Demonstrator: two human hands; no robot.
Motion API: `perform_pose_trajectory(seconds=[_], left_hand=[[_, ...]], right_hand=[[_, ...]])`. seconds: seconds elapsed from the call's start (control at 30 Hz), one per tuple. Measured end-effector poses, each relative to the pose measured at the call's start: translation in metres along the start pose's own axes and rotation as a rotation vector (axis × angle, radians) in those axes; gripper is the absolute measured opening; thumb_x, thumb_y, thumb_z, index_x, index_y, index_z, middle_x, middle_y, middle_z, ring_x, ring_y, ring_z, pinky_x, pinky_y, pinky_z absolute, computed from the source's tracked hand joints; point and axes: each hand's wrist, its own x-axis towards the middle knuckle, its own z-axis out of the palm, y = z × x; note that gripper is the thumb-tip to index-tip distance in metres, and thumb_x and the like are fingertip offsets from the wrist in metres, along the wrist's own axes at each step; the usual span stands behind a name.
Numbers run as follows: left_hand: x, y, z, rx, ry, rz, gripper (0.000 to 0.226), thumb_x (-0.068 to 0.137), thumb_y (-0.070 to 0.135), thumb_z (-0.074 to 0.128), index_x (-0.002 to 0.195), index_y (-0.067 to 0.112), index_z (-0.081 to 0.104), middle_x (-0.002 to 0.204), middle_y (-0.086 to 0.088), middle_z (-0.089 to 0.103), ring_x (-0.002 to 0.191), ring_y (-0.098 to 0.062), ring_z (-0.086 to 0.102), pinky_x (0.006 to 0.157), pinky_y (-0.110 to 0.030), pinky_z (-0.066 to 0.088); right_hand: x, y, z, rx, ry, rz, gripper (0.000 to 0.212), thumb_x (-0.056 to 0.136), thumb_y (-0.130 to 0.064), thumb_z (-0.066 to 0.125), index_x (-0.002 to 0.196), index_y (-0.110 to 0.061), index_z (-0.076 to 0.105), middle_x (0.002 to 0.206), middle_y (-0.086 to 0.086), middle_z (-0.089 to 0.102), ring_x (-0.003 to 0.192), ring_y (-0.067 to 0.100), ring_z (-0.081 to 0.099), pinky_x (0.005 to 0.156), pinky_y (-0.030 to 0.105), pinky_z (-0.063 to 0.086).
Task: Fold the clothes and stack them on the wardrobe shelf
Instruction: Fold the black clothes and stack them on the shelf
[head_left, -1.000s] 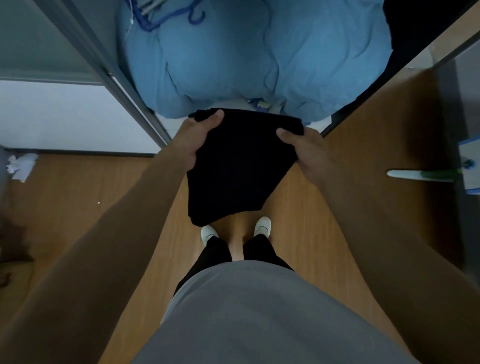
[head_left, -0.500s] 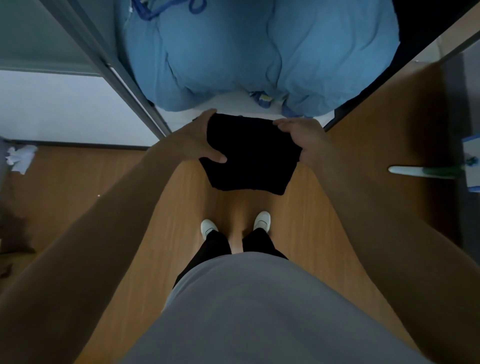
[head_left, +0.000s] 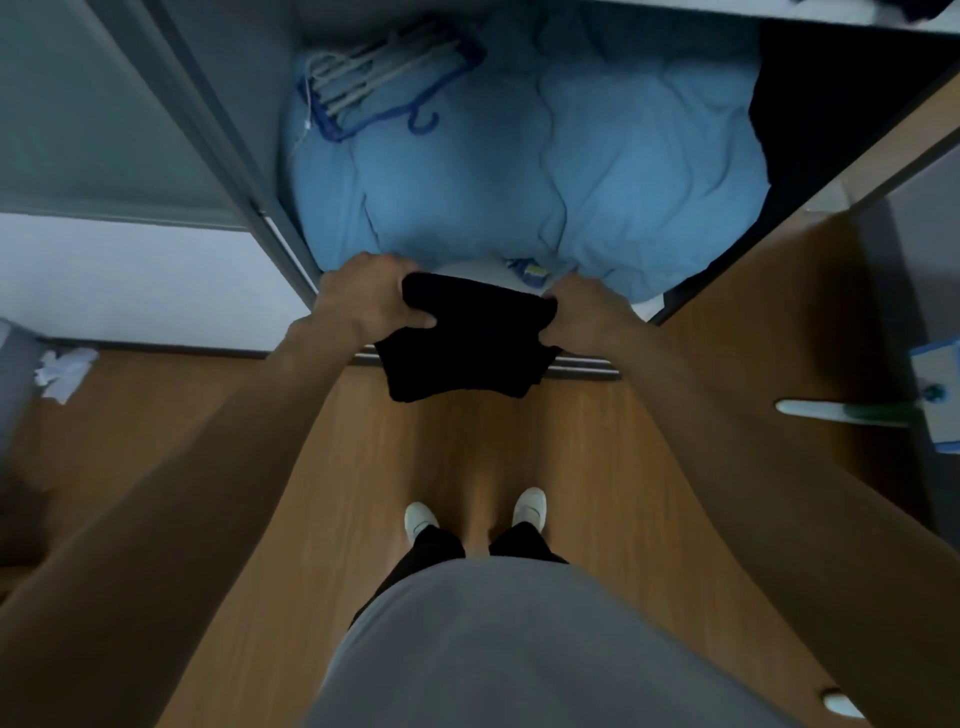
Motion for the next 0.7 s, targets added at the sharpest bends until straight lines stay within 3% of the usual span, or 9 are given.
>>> perform_pose_trajectory(seconds=[0.13,0.27,0.37,0.43,0.47,0.53,0.6,0.63,0.7], left_hand=[[0.002,-0.021,-0.037,-0.072,-0.096,0.031,0.067,0.064,0.033,0.091,0.120,0.024,0.057,0.123,0.003,0.037,0.108,-0.017,0.046,0.098,-0.028,0.040],[-0.001,-0.025,-0.069,-0.110,-0.023,0.127,0.047,0.072,0.030,0.085,0.111,0.022,0.060,0.109,0.005,0.057,0.101,-0.019,0.058,0.093,-0.035,0.049],[-0.003,-0.017,-0.103,-0.070,0.222,0.190,0.036,0.075,0.030,0.080,0.103,0.023,0.059,0.100,0.002,0.066,0.092,-0.020,0.061,0.079,-0.034,0.050],[-0.007,-0.011,-0.125,-0.031,0.380,0.242,0.028,0.078,0.027,0.077,0.096,0.019,0.056,0.089,0.001,0.063,0.083,-0.020,0.058,0.067,-0.033,0.044],[-0.010,-0.008,-0.136,-0.020,0.447,0.270,0.025,0.080,0.026,0.074,0.088,0.020,0.051,0.082,0.003,0.060,0.079,-0.023,0.059,0.064,-0.034,0.043],[-0.015,-0.006,-0.156,-0.025,0.563,0.302,0.025,0.080,0.024,0.069,0.081,0.022,0.045,0.074,0.003,0.058,0.074,-0.027,0.060,0.064,-0.038,0.047],[-0.018,-0.006,-0.174,-0.071,0.665,0.297,0.020,0.079,0.020,0.067,0.083,0.019,0.048,0.071,0.001,0.060,0.069,-0.026,0.061,0.062,-0.037,0.049],[-0.019,-0.007,-0.181,-0.107,0.709,0.290,0.019,0.078,0.017,0.067,0.083,0.018,0.048,0.068,0.001,0.059,0.066,-0.025,0.060,0.058,-0.034,0.047],[-0.019,-0.005,-0.193,-0.175,0.777,0.284,0.020,0.078,0.013,0.066,0.081,0.015,0.047,0.064,0.001,0.057,0.061,-0.022,0.057,0.051,-0.030,0.040]], right_hand=[[0.009,-0.023,-0.041,0.253,0.135,-0.008,0.032,0.069,-0.008,0.066,0.051,-0.022,0.044,0.058,-0.007,0.046,0.058,0.013,0.048,0.053,0.025,0.032],[0.007,-0.049,-0.070,0.452,0.288,-0.079,0.022,0.067,-0.002,0.061,0.059,-0.023,0.056,0.061,-0.010,0.053,0.065,0.011,0.055,0.058,0.023,0.040],[-0.002,-0.061,-0.081,1.042,0.548,-0.106,0.032,0.076,0.004,0.059,0.088,-0.023,0.068,0.081,-0.006,0.064,0.075,0.004,0.060,0.067,0.017,0.049],[-0.004,-0.069,-0.083,1.445,0.725,0.004,0.022,0.086,-0.008,0.057,0.102,-0.021,0.066,0.089,-0.003,0.064,0.079,0.010,0.061,0.066,0.023,0.051],[-0.003,-0.072,-0.082,1.553,0.699,0.115,0.016,0.091,-0.020,0.057,0.105,-0.018,0.065,0.091,-0.001,0.063,0.078,0.012,0.062,0.065,0.026,0.052],[0.001,-0.078,-0.081,1.756,0.317,0.281,0.044,0.096,-0.050,0.051,0.104,-0.008,0.061,0.094,0.007,0.061,0.081,0.021,0.063,0.069,0.036,0.055],[0.004,-0.087,-0.087,1.963,-0.152,0.226,0.083,0.088,-0.073,0.045,0.120,0.003,0.051,0.117,0.023,0.059,0.105,0.039,0.062,0.086,0.053,0.054],[0.005,-0.093,-0.095,2.035,-0.276,0.163,0.095,0.083,-0.077,0.049,0.133,0.003,0.044,0.133,0.031,0.050,0.118,0.048,0.055,0.092,0.060,0.050],[0.009,-0.108,-0.120,2.099,-0.305,-0.008,0.097,0.080,-0.072,0.060,0.142,0.000,0.043,0.144,0.033,0.044,0.126,0.056,0.048,0.098,0.067,0.045]])
